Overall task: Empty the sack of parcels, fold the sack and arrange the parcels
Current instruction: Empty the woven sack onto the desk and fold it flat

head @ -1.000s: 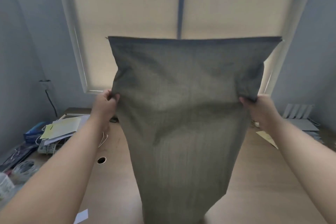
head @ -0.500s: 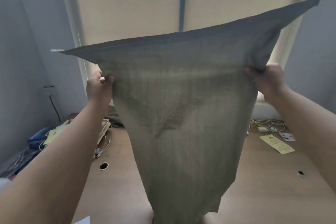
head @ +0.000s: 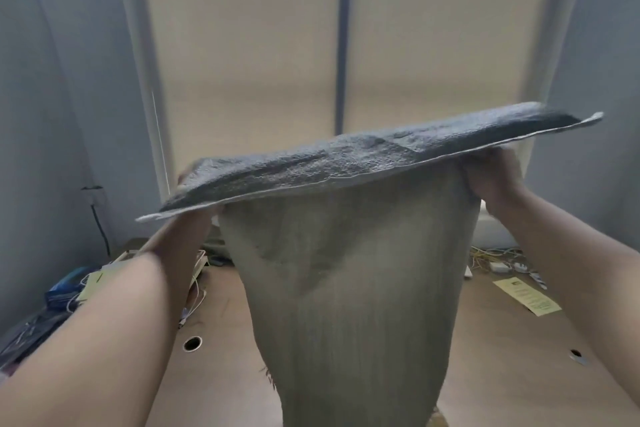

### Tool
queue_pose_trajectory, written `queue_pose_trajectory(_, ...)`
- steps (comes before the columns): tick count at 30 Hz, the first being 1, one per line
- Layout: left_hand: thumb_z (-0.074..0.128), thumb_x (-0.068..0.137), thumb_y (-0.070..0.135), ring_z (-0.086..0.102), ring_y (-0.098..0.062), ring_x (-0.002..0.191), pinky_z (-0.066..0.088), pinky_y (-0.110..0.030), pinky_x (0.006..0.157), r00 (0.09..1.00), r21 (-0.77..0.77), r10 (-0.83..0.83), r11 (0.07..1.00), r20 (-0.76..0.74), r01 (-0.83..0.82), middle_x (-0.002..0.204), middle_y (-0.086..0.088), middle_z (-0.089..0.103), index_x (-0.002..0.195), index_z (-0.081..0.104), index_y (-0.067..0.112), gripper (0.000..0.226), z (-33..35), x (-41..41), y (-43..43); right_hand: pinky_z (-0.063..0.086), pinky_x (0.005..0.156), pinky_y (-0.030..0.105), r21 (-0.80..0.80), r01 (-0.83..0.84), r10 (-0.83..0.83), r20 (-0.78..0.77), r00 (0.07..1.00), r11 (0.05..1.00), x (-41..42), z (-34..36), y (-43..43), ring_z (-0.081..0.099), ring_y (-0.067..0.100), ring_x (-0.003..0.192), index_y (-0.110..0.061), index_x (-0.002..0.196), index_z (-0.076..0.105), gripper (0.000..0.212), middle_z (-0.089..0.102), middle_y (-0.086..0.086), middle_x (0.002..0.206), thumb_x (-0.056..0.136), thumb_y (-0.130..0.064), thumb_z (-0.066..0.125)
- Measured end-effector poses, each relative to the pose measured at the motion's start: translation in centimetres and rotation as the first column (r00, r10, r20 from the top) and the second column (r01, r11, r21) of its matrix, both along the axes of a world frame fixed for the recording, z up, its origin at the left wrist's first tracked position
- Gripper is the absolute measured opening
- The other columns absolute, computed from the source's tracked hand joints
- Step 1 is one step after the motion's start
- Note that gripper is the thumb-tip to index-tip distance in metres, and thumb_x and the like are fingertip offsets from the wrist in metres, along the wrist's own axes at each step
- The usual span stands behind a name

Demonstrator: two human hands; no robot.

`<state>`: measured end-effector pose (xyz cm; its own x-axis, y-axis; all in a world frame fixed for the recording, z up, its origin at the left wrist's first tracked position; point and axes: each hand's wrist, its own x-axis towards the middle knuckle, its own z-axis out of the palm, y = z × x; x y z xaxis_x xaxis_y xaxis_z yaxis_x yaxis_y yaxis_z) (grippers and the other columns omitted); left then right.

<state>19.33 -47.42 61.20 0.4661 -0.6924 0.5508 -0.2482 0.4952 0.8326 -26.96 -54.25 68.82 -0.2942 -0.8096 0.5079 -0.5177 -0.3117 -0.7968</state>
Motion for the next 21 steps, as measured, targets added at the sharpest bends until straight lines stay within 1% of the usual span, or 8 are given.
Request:
queue_pose_trajectory(2,0.045,0.101,0.001,0.063,-0.008,0.055,0.051,-0.022,0.047,0.995,0.255,0.092,0.962,0.040,-0.099,0.095,-0.011,0.061,0.097,0.059,0.017,0.022,0.5,-0.7,-0.1,0.054,0.086,0.050,0.071,0.009,-0.002,-0.096,0.995,0.997,-0.9,-1.9,-0.4,0.064,0.041,0.105,-0.006,0.107,0.072,0.053,0.072,0.020,0.109,0.077,-0.049,0.068)
queue_pose_trajectory(5,0.057,0.095,0.001,0.054,-0.012,0.071,0.047,-0.015,0.058,0.976,0.144,0.131,0.977,0.175,-0.157,0.089,-0.005,0.059,0.095,0.059,0.015,0.014,2.1,-1.6,0.7,0.053,0.091,0.047,-0.036,-0.225,0.226,0.010,0.974,0.974,-2.5,-1.2,-1.3,0.067,0.019,0.100,-0.022,0.101,0.070,0.039,0.074,-0.002,0.103,0.068,-0.042,0.075)
queue_pose_trajectory(7,0.057,0.096,0.001,0.056,-0.008,0.070,0.048,-0.009,0.056,0.982,0.070,0.111,0.990,0.151,-0.122,0.082,0.002,0.058,0.086,0.056,0.018,0.020,3.4,-2.2,0.8,0.051,0.074,0.036,-0.104,-0.344,0.353,0.101,0.930,0.933,-2.4,0.7,-0.3,0.063,0.000,0.077,-0.029,0.083,0.066,0.028,0.070,-0.018,0.081,0.070,-0.049,0.081)
queue_pose_trajectory(10,0.049,0.101,0.002,0.057,0.004,0.052,0.049,-0.011,0.050,0.999,0.079,0.051,0.996,0.017,-0.052,0.060,0.011,0.061,0.076,0.052,0.019,0.030,4.6,-2.8,-0.9,0.052,0.060,0.040,-0.118,-0.129,0.142,0.108,0.984,0.985,-0.8,2.2,1.5,0.060,0.018,0.065,-0.024,0.080,0.063,0.031,0.067,0.001,0.078,0.069,-0.049,0.077)
queue_pose_trajectory(13,0.054,0.096,0.009,0.062,-0.015,0.072,0.047,-0.021,0.046,0.983,0.219,0.073,0.975,-0.166,-0.035,0.075,0.004,0.064,0.088,0.062,0.020,0.015,4.2,-2.9,-1.8,0.060,0.054,0.041,0.068,0.056,-0.047,-0.127,0.991,0.996,-0.5,1.2,1.0,0.070,0.035,0.071,-0.005,0.090,0.066,0.023,0.070,0.021,0.088,0.093,-0.028,0.062)
queue_pose_trajectory(16,0.051,0.097,-0.008,0.065,-0.021,0.092,0.055,-0.026,0.067,0.993,0.015,0.024,1.000,0.115,-0.026,0.099,-0.016,0.069,0.099,0.061,0.004,0.016,2.9,-2.3,-0.6,0.056,0.052,0.023,0.055,-0.141,0.141,0.001,0.990,0.988,-1.4,0.8,0.9,0.069,0.023,0.079,-0.007,0.110,0.066,0.025,0.066,0.004,0.088,0.090,-0.022,0.068)
queue_pose_trajectory(18,0.039,0.098,-0.011,0.065,-0.004,0.081,0.054,-0.020,0.073,0.960,-0.195,-0.091,0.970,0.265,0.146,0.094,0.004,0.073,0.098,0.061,0.009,0.030,2.9,-0.7,-0.3,0.057,0.066,0.020,-0.101,-0.291,0.306,0.188,0.933,0.951,-1.6,2.2,1.0,0.065,0.007,0.080,-0.021,0.105,0.069,0.041,0.067,-0.012,0.081,0.071,-0.040,0.083)
queue_pose_trajectory(21,0.048,0.102,0.027,0.066,0.000,0.068,0.057,-0.018,0.067,0.987,-0.143,-0.160,0.976,0.027,0.162,0.077,0.010,0.066,0.118,0.058,0.001,0.032,4.2,2.4,-3.1,0.050,0.067,0.011,-0.205,-0.311,0.365,0.326,0.872,0.928,-1.3,3.6,0.6,0.061,-0.002,0.075,-0.018,0.103,0.065,0.043,0.065,-0.014,0.079,0.078,-0.051,0.075)
